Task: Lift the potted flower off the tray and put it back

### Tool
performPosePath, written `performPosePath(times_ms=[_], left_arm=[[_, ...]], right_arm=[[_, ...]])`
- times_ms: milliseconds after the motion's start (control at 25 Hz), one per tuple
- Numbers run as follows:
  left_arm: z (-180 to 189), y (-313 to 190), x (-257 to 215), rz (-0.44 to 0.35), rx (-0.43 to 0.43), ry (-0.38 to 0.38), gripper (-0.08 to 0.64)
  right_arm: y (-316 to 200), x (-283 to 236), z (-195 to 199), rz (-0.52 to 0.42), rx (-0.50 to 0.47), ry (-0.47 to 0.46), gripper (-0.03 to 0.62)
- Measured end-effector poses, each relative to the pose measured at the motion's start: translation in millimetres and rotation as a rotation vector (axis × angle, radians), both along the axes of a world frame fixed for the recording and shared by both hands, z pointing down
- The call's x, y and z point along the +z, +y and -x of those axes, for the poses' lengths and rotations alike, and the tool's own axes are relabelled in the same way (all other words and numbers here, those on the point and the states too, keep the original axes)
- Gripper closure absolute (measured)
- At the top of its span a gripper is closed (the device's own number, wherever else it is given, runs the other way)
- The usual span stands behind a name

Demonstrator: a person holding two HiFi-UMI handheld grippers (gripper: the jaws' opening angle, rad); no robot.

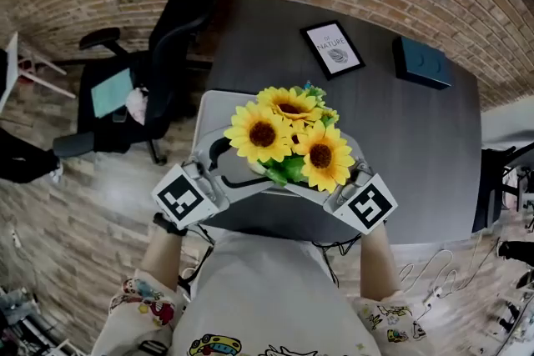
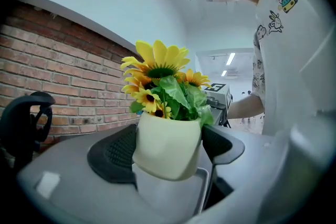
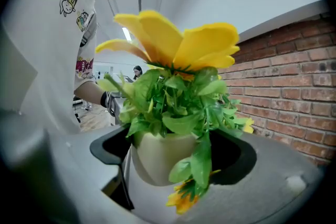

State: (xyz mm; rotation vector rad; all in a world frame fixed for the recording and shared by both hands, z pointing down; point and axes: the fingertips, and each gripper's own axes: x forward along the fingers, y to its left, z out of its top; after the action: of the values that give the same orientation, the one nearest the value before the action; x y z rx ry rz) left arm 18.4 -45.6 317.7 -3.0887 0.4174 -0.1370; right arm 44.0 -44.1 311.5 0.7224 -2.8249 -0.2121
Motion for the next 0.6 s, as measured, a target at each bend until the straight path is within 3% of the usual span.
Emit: performPosePath(times_ms=[120,360,600], left_arm=[[-3,9,-2,0.006,-0.016,0.009,0.147],[-5,17,-4,-0.003,-0.023,-0.003,0.149],[-6,17,-8,0.015,-0.017,-0.002,0.149]], right_arm=[[10,1,-5,-0.007,-0.015,0.048,0.140],[17,-7,-5,-0.027,-0.019,0.012,0.140],[18,-3,-9,0.005,-0.010,0.084,0.140]])
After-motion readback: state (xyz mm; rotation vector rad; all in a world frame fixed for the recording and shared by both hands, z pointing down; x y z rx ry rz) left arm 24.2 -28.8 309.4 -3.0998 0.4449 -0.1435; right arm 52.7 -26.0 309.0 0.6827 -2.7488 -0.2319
